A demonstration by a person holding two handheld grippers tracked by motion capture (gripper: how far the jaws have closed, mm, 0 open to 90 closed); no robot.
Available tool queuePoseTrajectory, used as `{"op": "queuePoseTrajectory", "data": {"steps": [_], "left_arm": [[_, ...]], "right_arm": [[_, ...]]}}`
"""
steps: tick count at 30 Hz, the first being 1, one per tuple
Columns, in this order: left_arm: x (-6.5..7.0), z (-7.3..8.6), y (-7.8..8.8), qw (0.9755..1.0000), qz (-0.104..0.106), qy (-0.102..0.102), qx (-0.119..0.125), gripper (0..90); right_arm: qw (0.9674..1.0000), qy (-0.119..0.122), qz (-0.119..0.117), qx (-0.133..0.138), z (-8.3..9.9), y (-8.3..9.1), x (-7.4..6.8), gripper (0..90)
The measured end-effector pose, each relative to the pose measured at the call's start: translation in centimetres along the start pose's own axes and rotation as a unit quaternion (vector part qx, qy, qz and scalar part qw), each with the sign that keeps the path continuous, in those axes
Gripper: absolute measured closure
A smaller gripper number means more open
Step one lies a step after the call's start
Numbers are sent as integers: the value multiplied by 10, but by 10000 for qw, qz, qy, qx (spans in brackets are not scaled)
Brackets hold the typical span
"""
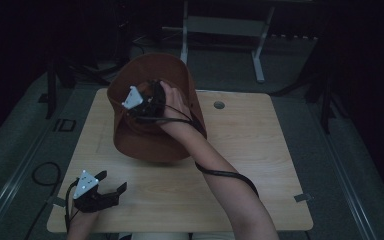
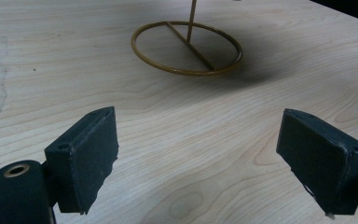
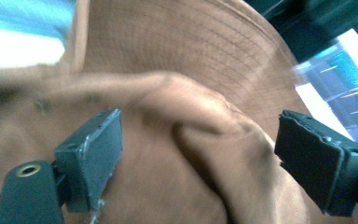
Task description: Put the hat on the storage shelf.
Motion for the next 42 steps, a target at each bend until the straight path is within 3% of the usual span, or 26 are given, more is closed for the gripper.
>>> {"op": "queuePoseTrajectory", "data": {"steps": [2,3,4,6,7,8,9,10,11,14,17,18,25,29,31,33,36,39,42], "left_arm": [[0,0,0,10000,-7,-14,-20,134],[0,1,0,10000,0,-9,-28,134],[0,1,-1,10000,1,-10,-33,134],[1,1,-1,10000,9,-9,-31,134],[1,1,-1,10000,3,-9,-21,134],[1,1,-2,10000,6,-7,-21,134],[1,1,-2,10000,10,-2,-29,134],[1,1,-2,10000,-8,-9,-34,134],[1,2,-2,10000,-9,-14,-50,134],[1,2,-2,10000,-8,-11,-65,134],[2,3,-3,10000,-5,1,-71,134],[2,3,-4,10000,-3,-8,-72,134],[3,4,-5,10000,-14,-57,-80,133],[3,4,-6,10000,-20,-53,-82,133],[3,4,-6,9999,-49,-75,-95,133],[3,4,-7,9999,-56,-87,-108,133],[3,4,-7,9999,-51,-86,-107,133],[5,4,-8,9999,-33,-89,-103,133],[5,5,-8,9999,-29,-78,-125,133]], "right_arm": [[9976,-577,-383,9,0,5,6,166],[9942,-910,-580,3,2,10,14,165],[9942,-910,-580,3,2,10,14,165],[9894,-1214,-797,42,7,19,19,166],[9894,-1214,-797,42,7,19,19,166],[9865,-1357,-916,82,11,26,20,166],[9865,-1357,-916,82,11,26,20,166],[9832,-1495,-1044,86,17,33,20,166],[9832,-1495,-1044,86,17,33,20,166],[9754,-1807,-1263,73,30,44,19,170],[9743,-1875,-1248,36,42,50,21,172],[9722,-1937,-1314,33,47,53,21,181],[9677,-2150,-1310,108,75,77,32,211],[9601,-2337,-1534,51,95,90,33,202],[9556,-2448,-1637,49,108,98,32,152],[9532,-2498,-1702,47,115,103,31,141],[9541,-2493,-1661,57,132,111,28,140],[9460,-2675,-1832,47,151,119,25,139],[9477,-2701,-1698,116,170,125,25,140]]}}
Point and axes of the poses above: each handheld gripper's, and its own axes: y roughly backward along the jaws, z roughly out of its underside, x roughly to its right, the point moved 10 cm from there along -y, roughly forward along the jaws, and after that the axes turned 12 degrees about z, right-handed, at the moved point
